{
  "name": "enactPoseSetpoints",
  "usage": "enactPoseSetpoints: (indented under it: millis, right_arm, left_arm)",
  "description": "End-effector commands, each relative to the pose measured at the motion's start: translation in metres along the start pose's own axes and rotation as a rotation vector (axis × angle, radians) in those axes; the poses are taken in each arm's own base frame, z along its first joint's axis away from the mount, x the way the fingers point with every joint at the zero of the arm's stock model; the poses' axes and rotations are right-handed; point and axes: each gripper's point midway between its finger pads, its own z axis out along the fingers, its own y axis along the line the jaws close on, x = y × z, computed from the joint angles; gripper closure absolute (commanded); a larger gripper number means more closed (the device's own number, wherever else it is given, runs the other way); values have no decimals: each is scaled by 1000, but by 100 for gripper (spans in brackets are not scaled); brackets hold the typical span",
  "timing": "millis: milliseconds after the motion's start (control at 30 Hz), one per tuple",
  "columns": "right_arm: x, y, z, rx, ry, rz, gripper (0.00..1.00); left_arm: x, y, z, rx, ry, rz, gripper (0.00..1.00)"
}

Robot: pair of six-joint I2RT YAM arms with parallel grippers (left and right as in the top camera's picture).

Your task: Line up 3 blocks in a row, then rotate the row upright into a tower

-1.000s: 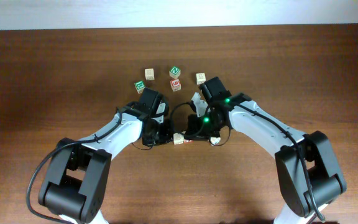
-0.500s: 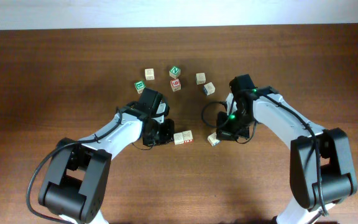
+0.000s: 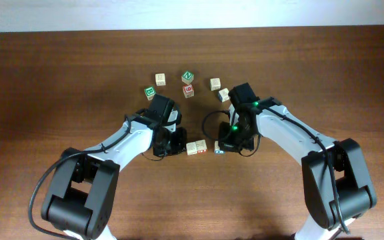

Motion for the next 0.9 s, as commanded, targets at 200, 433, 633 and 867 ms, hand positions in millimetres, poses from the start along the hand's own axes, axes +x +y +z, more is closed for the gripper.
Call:
enactPoseSetpoints:
  millis: [200, 433, 633, 867]
  right_arm:
    - [-14, 13, 11, -52, -45, -113, 96]
    - [-28, 17, -23, -44, -61, -77, 96]
    - [-14, -38, -21, 94, 21, 61, 96]
    - [-9, -28, 6, 47, 70, 40, 96]
  left_arm:
    - [-1, -2, 1, 13, 5, 13, 100]
    - [-1, -2, 1, 13, 5, 13, 100]
    - [-1, -2, 1, 13, 5, 13, 100]
    - [0, -3, 1, 17, 7, 12, 100]
